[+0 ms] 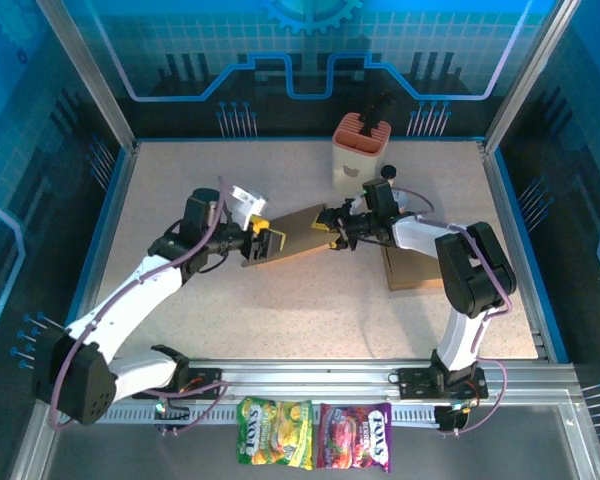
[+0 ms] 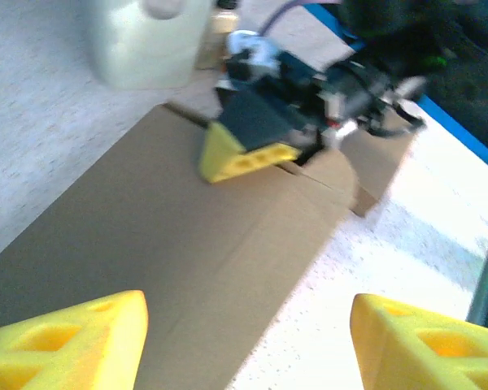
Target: Fold the paper box
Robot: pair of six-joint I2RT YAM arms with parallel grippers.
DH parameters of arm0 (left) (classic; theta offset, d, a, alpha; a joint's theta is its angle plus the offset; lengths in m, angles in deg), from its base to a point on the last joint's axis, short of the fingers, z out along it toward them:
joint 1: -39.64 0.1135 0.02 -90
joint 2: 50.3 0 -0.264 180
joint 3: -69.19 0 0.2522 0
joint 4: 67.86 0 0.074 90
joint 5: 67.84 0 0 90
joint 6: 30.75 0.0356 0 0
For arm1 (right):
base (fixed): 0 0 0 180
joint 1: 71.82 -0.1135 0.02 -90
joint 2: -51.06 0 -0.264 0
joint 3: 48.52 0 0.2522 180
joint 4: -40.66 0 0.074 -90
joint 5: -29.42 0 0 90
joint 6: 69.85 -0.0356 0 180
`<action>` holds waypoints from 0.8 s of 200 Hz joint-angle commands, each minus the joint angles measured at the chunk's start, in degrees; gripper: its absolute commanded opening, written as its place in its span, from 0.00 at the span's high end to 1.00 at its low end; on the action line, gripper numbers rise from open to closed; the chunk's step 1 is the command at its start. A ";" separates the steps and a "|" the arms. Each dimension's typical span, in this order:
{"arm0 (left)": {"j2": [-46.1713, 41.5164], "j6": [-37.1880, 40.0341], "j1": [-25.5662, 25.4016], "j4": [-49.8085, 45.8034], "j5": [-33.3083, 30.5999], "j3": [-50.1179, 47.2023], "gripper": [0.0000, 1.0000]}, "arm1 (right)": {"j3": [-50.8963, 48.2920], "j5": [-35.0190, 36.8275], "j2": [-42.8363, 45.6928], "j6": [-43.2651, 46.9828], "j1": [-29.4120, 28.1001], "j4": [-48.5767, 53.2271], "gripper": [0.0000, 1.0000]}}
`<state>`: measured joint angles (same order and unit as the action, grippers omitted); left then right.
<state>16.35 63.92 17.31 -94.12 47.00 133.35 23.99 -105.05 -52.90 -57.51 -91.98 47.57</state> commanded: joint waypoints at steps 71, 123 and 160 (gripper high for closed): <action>0.63 38.55 -12.46 -14.15 -20.51 1.93 0.15 | 2.39 -2.26 5.67 -10.92 1.13 17.28 0.58; 5.88 42.07 -13.66 -12.64 -22.41 2.50 0.14 | 1.80 -3.17 7.87 -13.11 1.40 21.00 0.58; 8.45 42.57 -13.66 -10.90 -23.42 2.56 0.14 | 0.74 -4.08 9.68 -14.95 1.31 23.24 0.58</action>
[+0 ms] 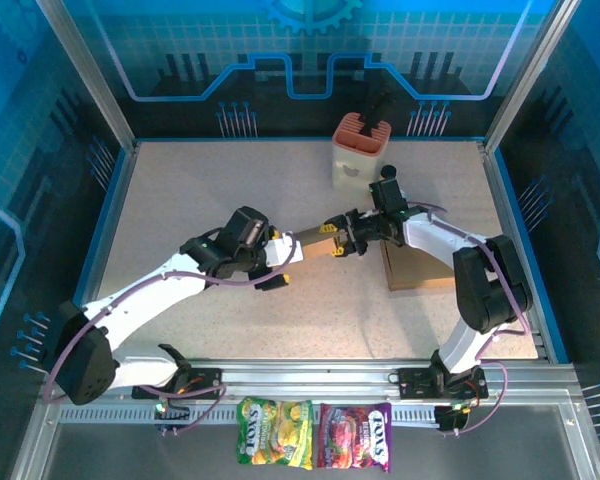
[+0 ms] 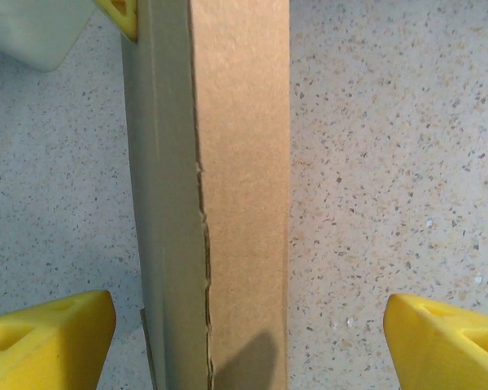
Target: Fold the paper box
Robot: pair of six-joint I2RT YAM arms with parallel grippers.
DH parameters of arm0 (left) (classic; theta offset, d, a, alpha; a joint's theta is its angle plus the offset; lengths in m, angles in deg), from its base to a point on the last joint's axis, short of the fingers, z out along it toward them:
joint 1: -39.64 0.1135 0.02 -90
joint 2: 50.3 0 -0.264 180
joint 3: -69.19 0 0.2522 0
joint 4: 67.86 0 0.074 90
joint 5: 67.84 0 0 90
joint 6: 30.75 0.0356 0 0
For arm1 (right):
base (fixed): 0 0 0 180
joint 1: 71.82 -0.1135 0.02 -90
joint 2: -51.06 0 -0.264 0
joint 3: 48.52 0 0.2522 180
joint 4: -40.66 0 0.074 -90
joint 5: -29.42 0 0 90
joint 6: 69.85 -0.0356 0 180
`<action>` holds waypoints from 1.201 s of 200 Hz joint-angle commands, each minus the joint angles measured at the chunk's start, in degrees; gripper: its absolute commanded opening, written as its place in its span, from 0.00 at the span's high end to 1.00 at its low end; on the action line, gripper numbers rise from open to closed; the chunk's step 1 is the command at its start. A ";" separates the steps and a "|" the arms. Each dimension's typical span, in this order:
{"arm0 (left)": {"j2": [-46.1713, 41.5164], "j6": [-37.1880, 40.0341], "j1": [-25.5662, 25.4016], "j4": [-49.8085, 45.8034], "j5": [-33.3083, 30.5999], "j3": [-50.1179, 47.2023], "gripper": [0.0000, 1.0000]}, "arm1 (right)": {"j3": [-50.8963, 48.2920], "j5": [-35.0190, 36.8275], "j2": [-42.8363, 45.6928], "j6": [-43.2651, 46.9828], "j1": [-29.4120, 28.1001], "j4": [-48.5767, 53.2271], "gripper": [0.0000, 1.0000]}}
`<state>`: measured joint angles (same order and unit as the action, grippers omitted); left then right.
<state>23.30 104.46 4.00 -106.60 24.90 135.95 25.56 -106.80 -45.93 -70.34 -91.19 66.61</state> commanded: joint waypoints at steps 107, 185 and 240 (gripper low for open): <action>4.47 3.70 -0.81 -0.69 1.05 2.05 0.30 | -9.60 -1.74 6.09 -15.20 0.09 2.00 0.55; 12.82 0.65 1.82 -6.68 9.82 10.39 0.39 | -10.22 1.69 4.79 -15.89 4.02 3.28 0.43; 18.26 -1.97 4.85 -11.82 16.02 16.93 0.43 | -6.46 3.01 4.27 -14.44 7.48 4.51 0.36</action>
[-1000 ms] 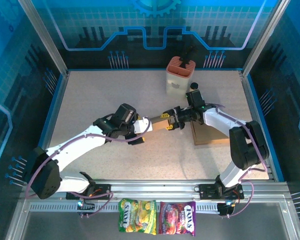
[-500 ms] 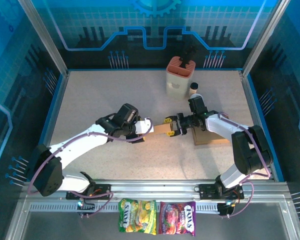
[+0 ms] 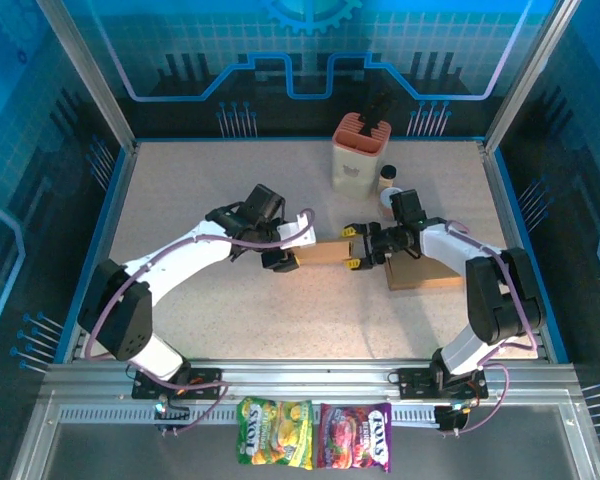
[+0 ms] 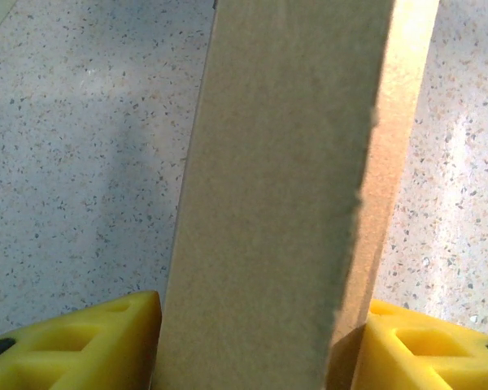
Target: Fold the paper box
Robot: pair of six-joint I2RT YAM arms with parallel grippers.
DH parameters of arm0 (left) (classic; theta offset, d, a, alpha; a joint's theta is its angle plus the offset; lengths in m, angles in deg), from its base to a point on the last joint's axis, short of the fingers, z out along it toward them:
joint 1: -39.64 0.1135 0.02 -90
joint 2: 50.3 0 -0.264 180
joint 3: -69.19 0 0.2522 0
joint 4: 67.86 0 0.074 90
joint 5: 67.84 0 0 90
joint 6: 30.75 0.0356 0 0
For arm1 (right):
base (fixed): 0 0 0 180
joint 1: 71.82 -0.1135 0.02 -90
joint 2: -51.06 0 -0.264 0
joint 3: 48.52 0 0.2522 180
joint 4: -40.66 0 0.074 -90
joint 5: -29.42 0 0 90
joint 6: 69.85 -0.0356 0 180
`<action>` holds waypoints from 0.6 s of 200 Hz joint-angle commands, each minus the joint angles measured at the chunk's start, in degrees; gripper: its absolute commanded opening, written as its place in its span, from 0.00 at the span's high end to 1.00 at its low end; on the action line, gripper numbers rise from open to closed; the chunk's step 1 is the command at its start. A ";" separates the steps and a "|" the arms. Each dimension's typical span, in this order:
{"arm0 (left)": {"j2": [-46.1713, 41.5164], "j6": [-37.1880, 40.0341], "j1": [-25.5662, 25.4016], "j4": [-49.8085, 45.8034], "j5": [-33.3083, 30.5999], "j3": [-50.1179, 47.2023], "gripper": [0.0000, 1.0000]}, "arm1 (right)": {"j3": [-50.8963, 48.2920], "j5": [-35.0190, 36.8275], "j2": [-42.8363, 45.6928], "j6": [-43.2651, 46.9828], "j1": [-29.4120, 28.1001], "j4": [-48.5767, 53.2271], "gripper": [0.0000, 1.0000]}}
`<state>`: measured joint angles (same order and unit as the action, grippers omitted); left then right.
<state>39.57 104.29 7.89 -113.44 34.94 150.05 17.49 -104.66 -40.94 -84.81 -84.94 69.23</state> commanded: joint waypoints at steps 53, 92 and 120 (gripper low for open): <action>5.64 -3.40 1.85 -8.69 8.17 7.06 0.46 | 2.08 2.49 -0.21 -0.08 1.88 1.80 0.33; 8.58 -4.98 2.42 -13.33 9.77 11.46 0.46 | 7.33 10.06 5.36 7.42 4.85 12.87 0.31; 11.06 -8.37 2.44 -16.69 7.95 16.07 0.46 | 11.58 20.06 10.74 16.67 6.97 25.02 0.29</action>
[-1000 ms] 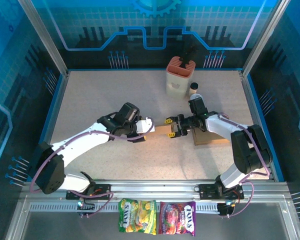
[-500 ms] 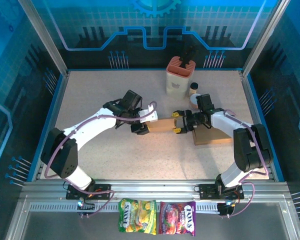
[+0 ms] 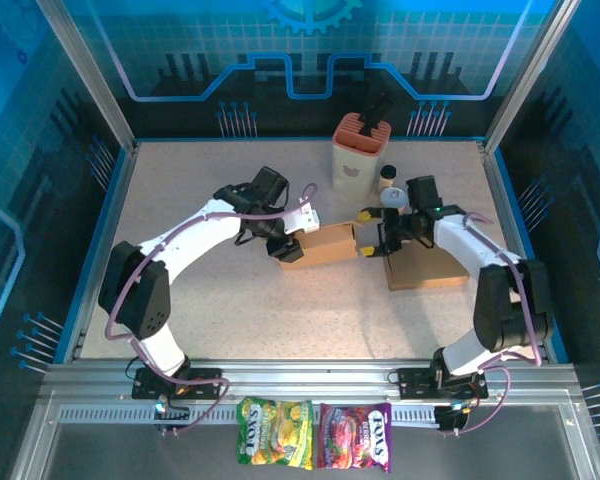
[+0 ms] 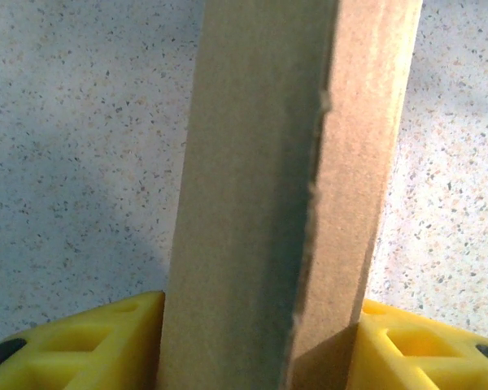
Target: Fold the paper box
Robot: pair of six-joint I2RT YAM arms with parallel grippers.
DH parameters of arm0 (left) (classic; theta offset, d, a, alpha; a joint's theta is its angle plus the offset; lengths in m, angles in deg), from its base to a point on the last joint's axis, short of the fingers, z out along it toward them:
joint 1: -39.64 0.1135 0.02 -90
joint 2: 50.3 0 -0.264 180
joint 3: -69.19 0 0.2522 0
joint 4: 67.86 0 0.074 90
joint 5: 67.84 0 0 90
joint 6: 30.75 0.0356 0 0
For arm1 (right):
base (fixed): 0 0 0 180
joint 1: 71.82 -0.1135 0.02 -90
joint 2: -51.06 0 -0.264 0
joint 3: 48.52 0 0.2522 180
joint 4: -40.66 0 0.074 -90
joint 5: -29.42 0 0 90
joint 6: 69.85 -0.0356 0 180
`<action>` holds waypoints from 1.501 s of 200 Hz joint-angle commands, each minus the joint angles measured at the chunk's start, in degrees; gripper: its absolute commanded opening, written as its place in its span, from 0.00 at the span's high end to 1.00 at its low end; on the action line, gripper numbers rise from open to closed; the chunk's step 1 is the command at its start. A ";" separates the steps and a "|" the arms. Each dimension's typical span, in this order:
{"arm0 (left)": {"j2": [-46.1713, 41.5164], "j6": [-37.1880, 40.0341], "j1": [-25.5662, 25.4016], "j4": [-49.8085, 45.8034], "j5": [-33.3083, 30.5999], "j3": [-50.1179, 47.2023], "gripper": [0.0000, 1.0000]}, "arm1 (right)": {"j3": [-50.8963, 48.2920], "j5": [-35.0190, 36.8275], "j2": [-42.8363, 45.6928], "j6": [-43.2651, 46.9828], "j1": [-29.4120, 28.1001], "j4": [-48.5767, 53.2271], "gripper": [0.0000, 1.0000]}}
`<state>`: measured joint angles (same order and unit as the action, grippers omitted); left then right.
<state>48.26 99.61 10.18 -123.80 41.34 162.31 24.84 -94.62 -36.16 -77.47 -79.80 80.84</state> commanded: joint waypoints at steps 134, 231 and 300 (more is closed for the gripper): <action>3.61 -15.11 -3.12 -15.49 -8.58 7.60 0.47 | -3.10 26.75 10.65 13.09 -25.27 -9.95 0.35; 2.55 -16.07 -3.30 -12.75 -8.43 6.19 0.44 | -3.81 27.19 2.38 12.09 -27.08 -11.28 0.38; 0.93 -16.80 -3.26 -12.21 -8.17 5.64 0.41 | -6.77 28.33 3.24 10.57 -27.26 -11.41 0.48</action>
<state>51.52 83.13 7.25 -135.93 30.78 168.49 20.45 -68.46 -33.18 -65.97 -106.03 66.78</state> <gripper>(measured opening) 0.585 0.541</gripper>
